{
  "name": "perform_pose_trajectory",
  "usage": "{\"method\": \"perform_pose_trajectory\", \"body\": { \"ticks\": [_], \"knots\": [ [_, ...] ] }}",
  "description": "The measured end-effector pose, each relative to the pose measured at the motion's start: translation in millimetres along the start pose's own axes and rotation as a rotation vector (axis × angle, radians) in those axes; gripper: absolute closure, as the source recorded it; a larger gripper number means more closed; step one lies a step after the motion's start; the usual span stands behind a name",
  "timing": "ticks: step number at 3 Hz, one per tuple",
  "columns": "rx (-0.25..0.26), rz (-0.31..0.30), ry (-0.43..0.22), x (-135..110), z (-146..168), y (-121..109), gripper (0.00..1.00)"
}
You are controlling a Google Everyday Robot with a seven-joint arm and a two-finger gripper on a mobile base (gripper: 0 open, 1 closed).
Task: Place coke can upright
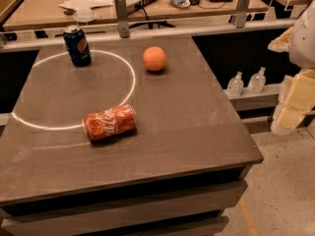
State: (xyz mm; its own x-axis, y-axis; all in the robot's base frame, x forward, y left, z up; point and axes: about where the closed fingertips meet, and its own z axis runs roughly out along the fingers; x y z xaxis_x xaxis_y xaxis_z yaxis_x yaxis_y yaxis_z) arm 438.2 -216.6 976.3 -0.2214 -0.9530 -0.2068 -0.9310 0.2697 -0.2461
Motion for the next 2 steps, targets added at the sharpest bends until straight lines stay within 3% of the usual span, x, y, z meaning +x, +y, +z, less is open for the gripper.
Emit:
{"method": "perform_pose_trajectory", "body": {
  "ticks": [1,2],
  "knots": [
    [0.006,-0.002,-0.003,-1,-1,0,0.00],
    [0.005,-0.046,-0.001,-21,7,5,0.00]
  ]
}}
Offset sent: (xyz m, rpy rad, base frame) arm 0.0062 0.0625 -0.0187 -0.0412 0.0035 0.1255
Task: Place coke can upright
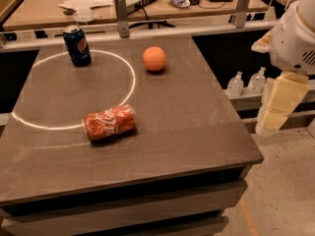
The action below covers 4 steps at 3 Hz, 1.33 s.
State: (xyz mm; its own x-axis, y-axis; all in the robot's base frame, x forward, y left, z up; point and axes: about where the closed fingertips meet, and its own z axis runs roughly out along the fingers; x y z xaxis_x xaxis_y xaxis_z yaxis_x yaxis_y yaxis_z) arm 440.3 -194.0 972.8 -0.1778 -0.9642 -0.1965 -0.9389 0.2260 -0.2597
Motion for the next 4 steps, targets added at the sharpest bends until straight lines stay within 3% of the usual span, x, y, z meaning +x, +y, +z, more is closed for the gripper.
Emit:
{"method": "perform_pose_trajectory", "body": {
  "ticks": [1,2,3,4],
  "knots": [
    [-0.049,-0.127,-0.035,-56,35,15,0.00],
    [-0.127,-0.188,-0.090,-89,63,25,0.00],
    [-0.127,-0.188,-0.090,-89,63,25,0.00],
    [-0.174,-0.299,-0.119,-138,79,32,0.00]
  ]
}}
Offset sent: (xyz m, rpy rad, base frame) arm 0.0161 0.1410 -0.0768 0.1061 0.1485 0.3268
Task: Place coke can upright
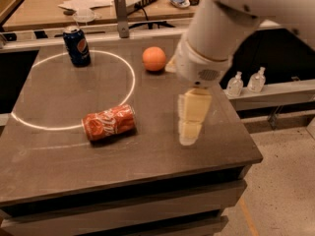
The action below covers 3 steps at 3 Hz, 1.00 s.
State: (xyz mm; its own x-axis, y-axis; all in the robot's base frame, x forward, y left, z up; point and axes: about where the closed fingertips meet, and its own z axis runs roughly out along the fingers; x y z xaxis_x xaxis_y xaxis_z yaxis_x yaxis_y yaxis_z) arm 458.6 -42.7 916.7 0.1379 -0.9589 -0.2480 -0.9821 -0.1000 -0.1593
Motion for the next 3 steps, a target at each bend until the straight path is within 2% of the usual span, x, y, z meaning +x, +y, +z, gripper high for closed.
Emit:
{"method": "perform_pose_trajectory", "body": {
  "ticks": [1,2,3],
  "knots": [
    [-0.035,-0.088,-0.017,-36,18,-6,0.00],
    [-0.086,-0.157,-0.029,-86,52,-8,0.00],
    [-0.119,-0.199,-0.021,-117,77,-9,0.00]
  ]
}}
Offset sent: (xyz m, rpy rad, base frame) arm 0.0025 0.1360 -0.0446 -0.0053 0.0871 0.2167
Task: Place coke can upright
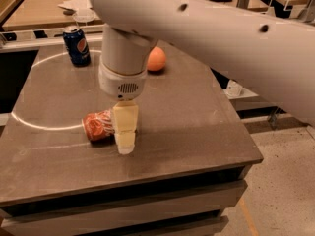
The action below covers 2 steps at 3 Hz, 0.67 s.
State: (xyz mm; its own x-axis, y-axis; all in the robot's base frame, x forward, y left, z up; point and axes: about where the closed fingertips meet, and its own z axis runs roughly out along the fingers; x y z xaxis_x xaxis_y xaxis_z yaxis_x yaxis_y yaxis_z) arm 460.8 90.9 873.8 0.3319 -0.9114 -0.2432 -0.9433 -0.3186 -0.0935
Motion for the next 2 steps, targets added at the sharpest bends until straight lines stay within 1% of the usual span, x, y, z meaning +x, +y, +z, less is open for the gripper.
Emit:
{"method": "perform_pose_trajectory", "body": {
  "ticks": [1,2],
  "knots": [
    [-0.029,0.031,0.040,-13,23,-10,0.04],
    [-0.058,0.046,0.058,-16,37,-15,0.27]
  ]
}}
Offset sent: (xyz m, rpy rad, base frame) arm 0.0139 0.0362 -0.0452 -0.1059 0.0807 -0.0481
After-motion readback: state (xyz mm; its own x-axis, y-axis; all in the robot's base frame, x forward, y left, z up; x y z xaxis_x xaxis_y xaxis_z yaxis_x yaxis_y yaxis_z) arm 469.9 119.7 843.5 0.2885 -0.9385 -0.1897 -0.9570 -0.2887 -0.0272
